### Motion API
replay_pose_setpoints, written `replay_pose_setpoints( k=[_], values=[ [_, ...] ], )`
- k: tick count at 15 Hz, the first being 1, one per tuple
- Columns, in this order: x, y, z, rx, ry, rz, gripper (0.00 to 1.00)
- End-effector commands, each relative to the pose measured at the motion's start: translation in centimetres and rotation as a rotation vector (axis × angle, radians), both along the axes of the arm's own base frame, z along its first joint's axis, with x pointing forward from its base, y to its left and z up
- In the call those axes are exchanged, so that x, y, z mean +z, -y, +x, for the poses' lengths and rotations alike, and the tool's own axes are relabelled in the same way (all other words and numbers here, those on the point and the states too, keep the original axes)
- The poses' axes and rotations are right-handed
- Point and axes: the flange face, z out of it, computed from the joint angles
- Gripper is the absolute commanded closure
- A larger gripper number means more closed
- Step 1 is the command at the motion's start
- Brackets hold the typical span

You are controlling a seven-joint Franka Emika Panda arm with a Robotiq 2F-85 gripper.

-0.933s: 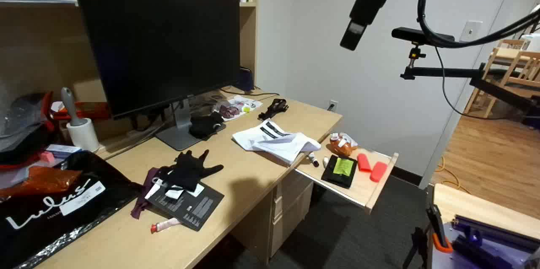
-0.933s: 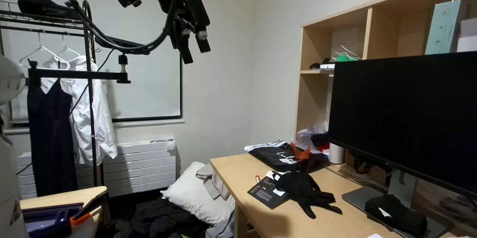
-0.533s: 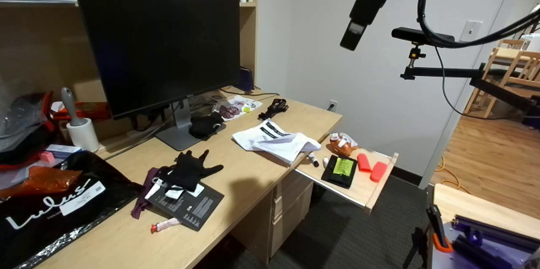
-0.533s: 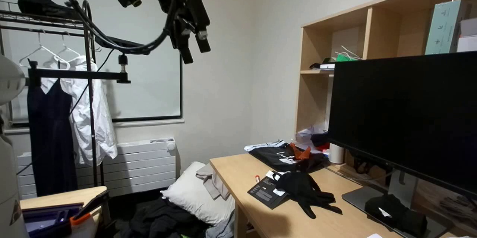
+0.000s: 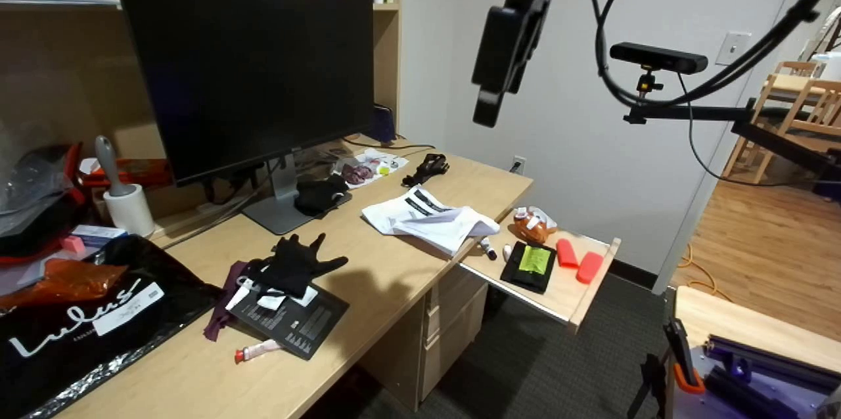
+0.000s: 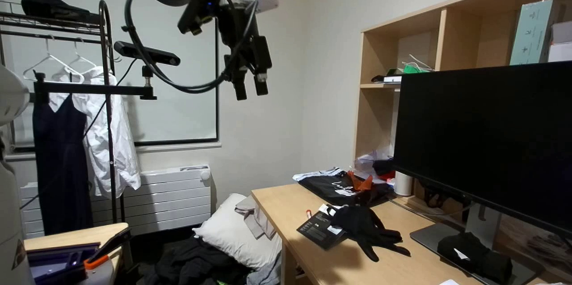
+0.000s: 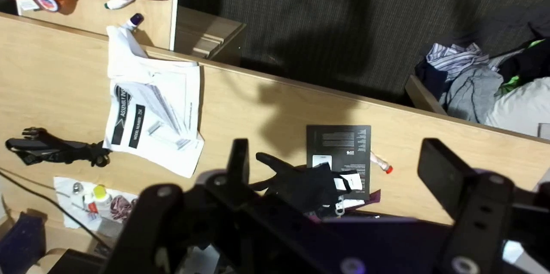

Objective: Move the black gloves to the right then move the white object to the right then move the purple cloth to the right

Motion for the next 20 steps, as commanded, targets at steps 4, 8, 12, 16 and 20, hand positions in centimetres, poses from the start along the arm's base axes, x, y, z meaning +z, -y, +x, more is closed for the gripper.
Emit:
replay_pose_setpoints(
  k=[4,8,12,16,20],
  values=[
    [-7.2,-2.6,11.4,-0.057,-0.079,0.032,0.00],
    [-11.6,-4.1,17.4,-0.070,-0.100,0.010,0.00],
    [-14.2,-5.3,23.2,-0.096,-0.090,-0.034,0.00],
    [-14.9,-5.1,22.5,-0.080,-0.100,-0.016,0.00],
    [-14.4,-4.9,22.4,-0.083,-0.094,-0.017,0.00]
  ],
)
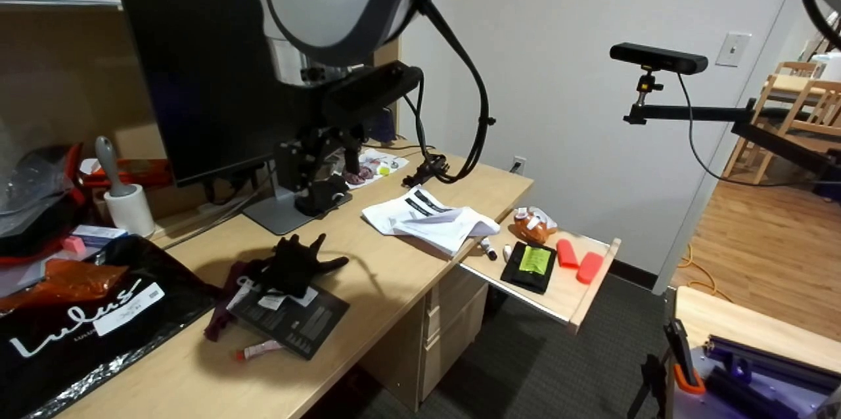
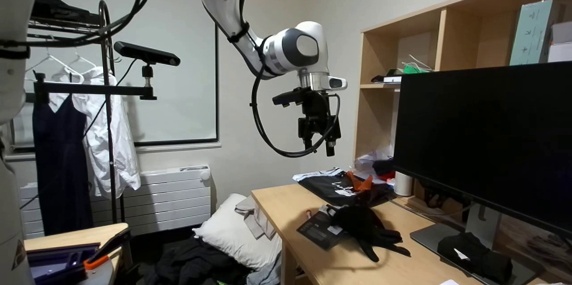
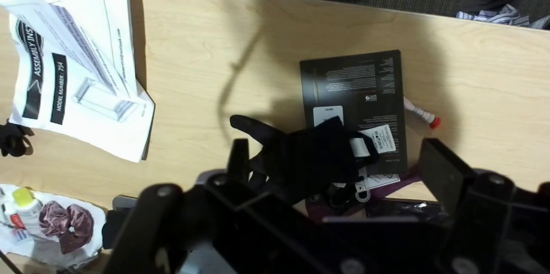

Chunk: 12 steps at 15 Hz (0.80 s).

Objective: Move the black gloves to the right then move the white object to the right then move the purple cloth to the right

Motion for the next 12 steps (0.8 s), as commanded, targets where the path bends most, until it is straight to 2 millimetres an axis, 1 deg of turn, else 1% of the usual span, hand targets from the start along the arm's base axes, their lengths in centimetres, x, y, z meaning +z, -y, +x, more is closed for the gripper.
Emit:
replay_pose_setpoints(
  k=[1,2,5,8,10,12],
  values=[
    [0.1,0.0,0.0,0.000,0.000,0.000,0.00],
    [0.1,0.0,0.0,0.000,0.001,0.000,0.00],
    [-2.6,-1.0,2.1,-0.051,-0.117,0.014,0.00],
    [-6.1,-1.4,5.0,-0.134,-0.168,0.020,0.00],
    [-8.4,-1.7,7.0,-0.197,-0.161,0.011,0.00],
    [-11.0,-1.7,8.6,-0.260,-0.158,0.012,0.00]
  ],
)
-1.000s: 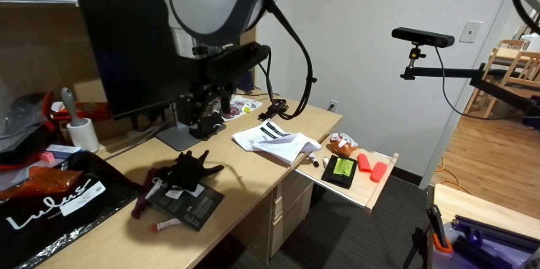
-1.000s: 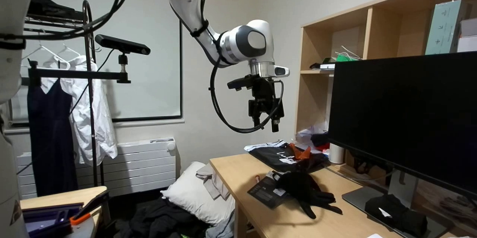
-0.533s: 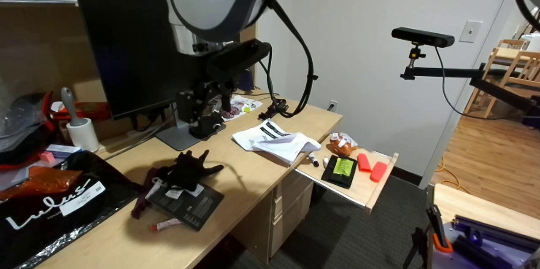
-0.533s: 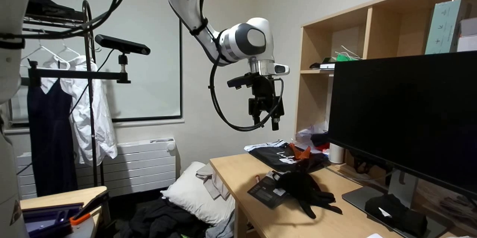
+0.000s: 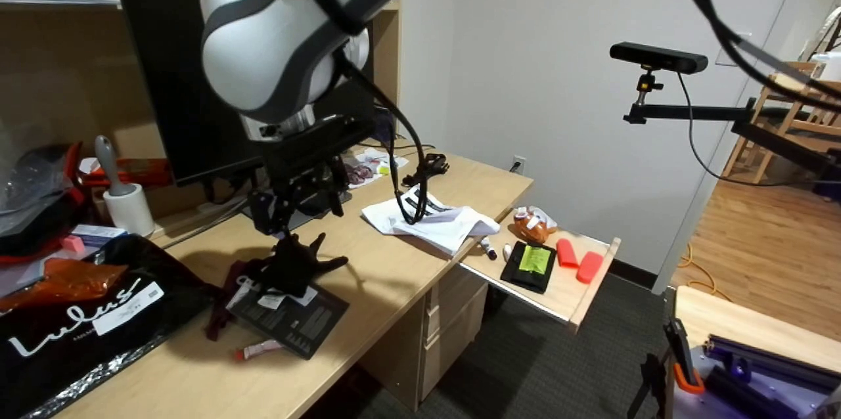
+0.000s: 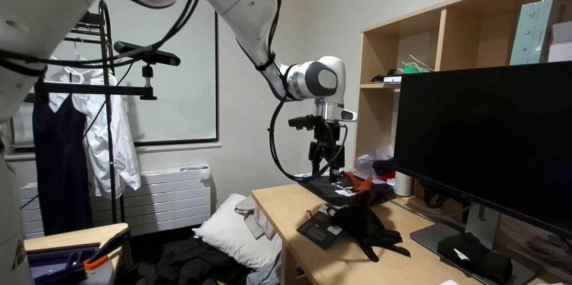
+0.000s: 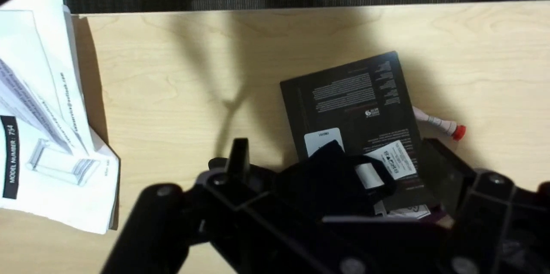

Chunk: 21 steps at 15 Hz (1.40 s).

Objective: Move the black gloves to the right then move the white object to the right then move the purple cloth to the right

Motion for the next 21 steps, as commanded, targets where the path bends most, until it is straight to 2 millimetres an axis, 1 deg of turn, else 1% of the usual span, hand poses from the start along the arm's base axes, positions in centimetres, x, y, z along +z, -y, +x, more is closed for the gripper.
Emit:
replay_pose_setpoints(
  k=[1,3,4,7,10,13,16,19,20,21],
  values=[
    [-4.2,-0.4,3.4,-0.122,-0.015,-0.006,0.00],
    [-6.6,0.0,4.5,-0.154,-0.012,-0.022,0.00],
    [-7.6,0.4,5.3,-0.184,0.017,-0.012,0.00],
    [-9.8,1.6,6.8,-0.296,0.055,0.002,0.00],
    [-11.3,2.5,8.1,-0.390,0.095,0.010,0.00],
    [-12.9,2.5,9.0,-0.423,0.127,0.015,0.00],
    [-14.0,2.3,9.8,-0.408,0.163,0.014,0.00],
    [-14.5,2.4,10.6,-0.394,0.220,0.006,0.00],
    [-14.6,2.5,10.7,-0.393,0.218,0.008,0.25],
    [-14.7,2.5,10.8,-0.392,0.221,0.007,0.27]
  ],
)
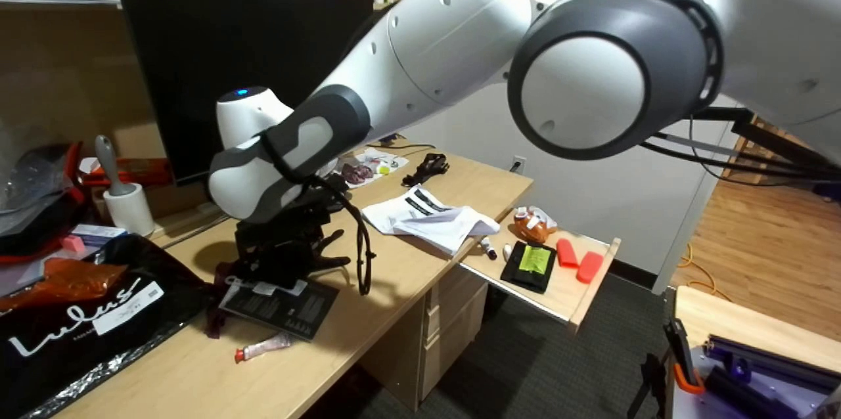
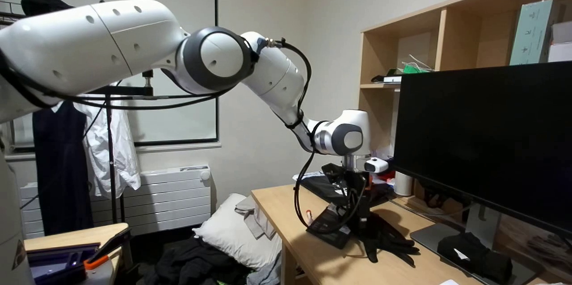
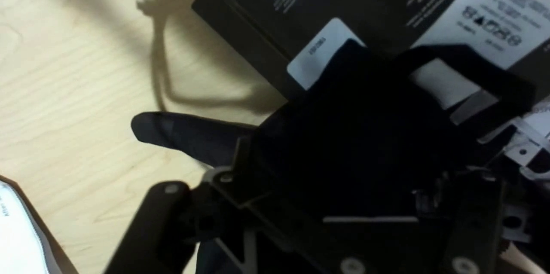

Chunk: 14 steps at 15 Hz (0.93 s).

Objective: Move the black gloves to the right then move the white object to the right then move the purple cloth to the right

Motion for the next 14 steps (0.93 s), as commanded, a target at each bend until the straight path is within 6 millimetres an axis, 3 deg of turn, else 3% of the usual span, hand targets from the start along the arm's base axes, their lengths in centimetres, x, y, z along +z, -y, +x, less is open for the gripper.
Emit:
replay_pose_setpoints(
  k=[1,10,11,14],
  values=[
    [-0.4,-0.2,1.0,-0.010,0.029,-0.007,0.33],
    [-0.7,-0.9,0.7,-0.021,-0.043,0.050,0.91],
    [2.3,-1.6,0.6,-0.018,-0.048,0.070,0.92],
    [5.1,-2.1,1.2,-0.011,-0.018,0.102,0.97]
  ],
)
